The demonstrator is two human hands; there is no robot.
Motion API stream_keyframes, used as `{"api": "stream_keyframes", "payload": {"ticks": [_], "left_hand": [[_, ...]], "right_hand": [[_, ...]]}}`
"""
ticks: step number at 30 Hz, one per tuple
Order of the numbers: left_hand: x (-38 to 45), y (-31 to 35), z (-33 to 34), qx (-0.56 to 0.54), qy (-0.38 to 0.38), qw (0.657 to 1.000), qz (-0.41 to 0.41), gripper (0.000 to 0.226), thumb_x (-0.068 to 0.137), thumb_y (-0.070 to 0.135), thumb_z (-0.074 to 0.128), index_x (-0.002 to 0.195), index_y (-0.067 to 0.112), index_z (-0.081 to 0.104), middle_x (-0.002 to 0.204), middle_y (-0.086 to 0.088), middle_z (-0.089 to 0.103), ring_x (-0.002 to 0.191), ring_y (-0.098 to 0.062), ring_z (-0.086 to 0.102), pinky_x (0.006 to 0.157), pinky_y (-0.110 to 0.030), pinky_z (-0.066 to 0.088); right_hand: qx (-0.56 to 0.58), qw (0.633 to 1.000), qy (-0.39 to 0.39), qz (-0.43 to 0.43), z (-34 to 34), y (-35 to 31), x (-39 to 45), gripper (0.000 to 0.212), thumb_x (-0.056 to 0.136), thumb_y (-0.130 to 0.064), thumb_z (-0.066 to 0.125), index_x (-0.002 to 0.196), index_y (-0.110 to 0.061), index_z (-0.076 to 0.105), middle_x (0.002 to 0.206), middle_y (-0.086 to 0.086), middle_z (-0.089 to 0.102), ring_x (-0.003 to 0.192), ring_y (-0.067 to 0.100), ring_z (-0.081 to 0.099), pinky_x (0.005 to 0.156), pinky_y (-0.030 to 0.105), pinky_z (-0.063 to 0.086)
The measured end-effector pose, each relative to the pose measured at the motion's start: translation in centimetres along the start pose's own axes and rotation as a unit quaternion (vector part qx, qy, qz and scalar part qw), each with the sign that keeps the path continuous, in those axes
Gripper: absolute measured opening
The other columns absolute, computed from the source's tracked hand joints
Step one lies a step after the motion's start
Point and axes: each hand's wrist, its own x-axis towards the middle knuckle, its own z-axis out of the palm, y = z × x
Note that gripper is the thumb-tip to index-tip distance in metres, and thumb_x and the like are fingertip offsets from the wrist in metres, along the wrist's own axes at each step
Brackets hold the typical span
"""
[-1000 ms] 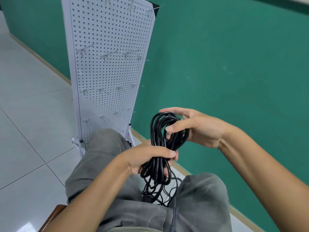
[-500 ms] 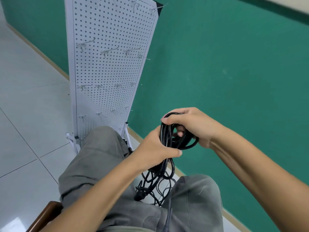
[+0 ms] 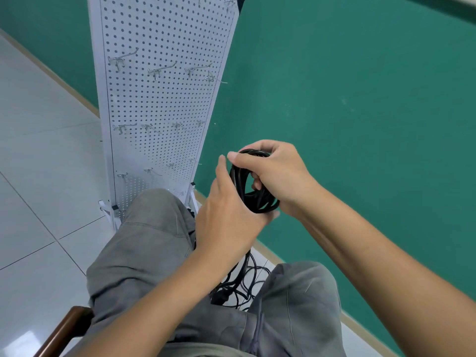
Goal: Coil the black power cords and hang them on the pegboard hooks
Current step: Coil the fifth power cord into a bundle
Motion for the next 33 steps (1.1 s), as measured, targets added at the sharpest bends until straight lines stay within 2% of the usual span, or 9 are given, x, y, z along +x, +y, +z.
{"api": "stream_keyframes", "payload": {"ticks": [5,9,12,15,18,21,23,27,33], "left_hand": [[0.6,-0.6,0.1,-0.002,-0.007,1.0,0.007,0.12,0.067,0.053,0.085,0.155,0.033,0.005,0.126,0.006,0.065,0.111,-0.028,0.065,0.077,-0.04,0.048],[1.6,-0.9,-0.6,0.006,-0.075,0.997,0.004,0.068,0.073,0.045,0.08,0.122,0.027,0.036,0.089,0.008,0.065,0.088,-0.027,0.063,0.066,-0.037,0.045],[2.2,-0.7,-1.3,-0.037,-0.16,0.986,0.03,0.054,0.067,0.041,0.086,0.109,0.024,0.055,0.092,0.008,0.068,0.089,-0.017,0.065,0.079,-0.039,0.054],[2.1,-0.6,-1.6,-0.116,-0.222,0.967,0.04,0.043,0.067,0.026,0.088,0.103,0.018,0.066,0.084,0.002,0.074,0.077,-0.017,0.071,0.079,-0.042,0.058],[1.7,-0.2,-2.0,-0.231,-0.288,0.929,0.021,0.038,0.074,0.003,0.083,0.107,-0.004,0.067,0.082,-0.022,0.072,0.062,-0.027,0.071,0.071,-0.043,0.06],[1.7,0.1,-2.5,-0.268,-0.33,0.905,0.006,0.023,0.078,-0.002,0.079,0.094,-0.013,0.067,0.076,-0.028,0.07,0.062,-0.026,0.064,0.068,-0.037,0.054],[1.6,0.0,-2.7,-0.29,-0.356,0.889,0.0,0.019,0.077,0.001,0.079,0.087,-0.011,0.068,0.076,-0.027,0.069,0.065,-0.025,0.064,0.075,-0.041,0.053],[1.6,-0.2,-2.8,-0.364,-0.407,0.836,-0.052,0.012,0.073,0.006,0.076,0.08,0.015,0.077,0.077,-0.026,0.066,0.071,-0.032,0.066,0.095,-0.064,0.051],[0.8,-0.4,-2.2,-0.473,-0.465,0.736,-0.138,0.018,0.072,0.0,0.069,0.081,0.011,0.079,0.081,-0.011,0.071,0.078,-0.026,0.071,0.082,-0.035,0.06]], "right_hand": [[-0.005,1.0,-0.002,0.006,0.6,-0.6,0.2,0.026,0.084,-0.026,0.083,0.09,-0.005,0.07,0.049,-0.008,0.049,0.038,0.008,0.041,0.042,0.017,0.037],[-0.061,0.995,-0.08,0.009,-0.8,-1.1,0.2,0.025,0.088,-0.03,0.079,0.084,-0.011,0.063,0.052,-0.005,0.04,0.042,0.012,0.034,0.049,0.024,0.033],[-0.048,0.988,-0.145,0.026,-2.3,-1.4,0.1,0.024,0.094,-0.027,0.072,0.082,-0.012,0.058,0.047,-0.01,0.042,0.041,0.012,0.03,0.056,0.03,0.033],[-0.007,0.979,-0.204,0.027,-3.3,-1.4,-0.2,0.021,0.095,-0.023,0.068,0.094,-0.005,0.057,0.045,-0.013,0.039,0.04,0.011,0.025,0.061,0.035,0.031],[0.035,0.965,-0.257,0.028,-4.2,-1.2,-0.2,0.025,0.088,-0.024,0.075,0.096,-0.007,0.059,0.049,-0.01,0.032,0.039,0.008,0.023,0.052,0.025,0.032],[0.073,0.954,-0.29,0.017,-4.8,-1.3,-0.2,0.014,0.087,-0.024,0.068,0.09,-0.011,0.065,0.053,-0.005,0.026,0.038,0.006,0.023,0.047,0.02,0.032],[0.09,0.948,-0.304,0.008,-4.8,-1.4,-0.4,0.013,0.089,-0.024,0.064,0.09,-0.012,0.069,0.055,-0.003,0.024,0.038,0.005,0.023,0.046,0.019,0.032],[0.132,0.94,-0.314,0.005,-4.3,-1.2,-0.6,0.016,0.092,-0.027,0.059,0.092,-0.013,0.067,0.056,-0.004,0.026,0.038,0.004,0.027,0.049,0.022,0.03],[0.085,0.943,-0.321,0.012,-4.2,-1.9,-0.9,0.032,0.096,-0.043,0.056,0.092,-0.013,0.061,0.056,-0.004,0.026,0.04,0.005,0.026,0.048,0.019,0.035]]}}
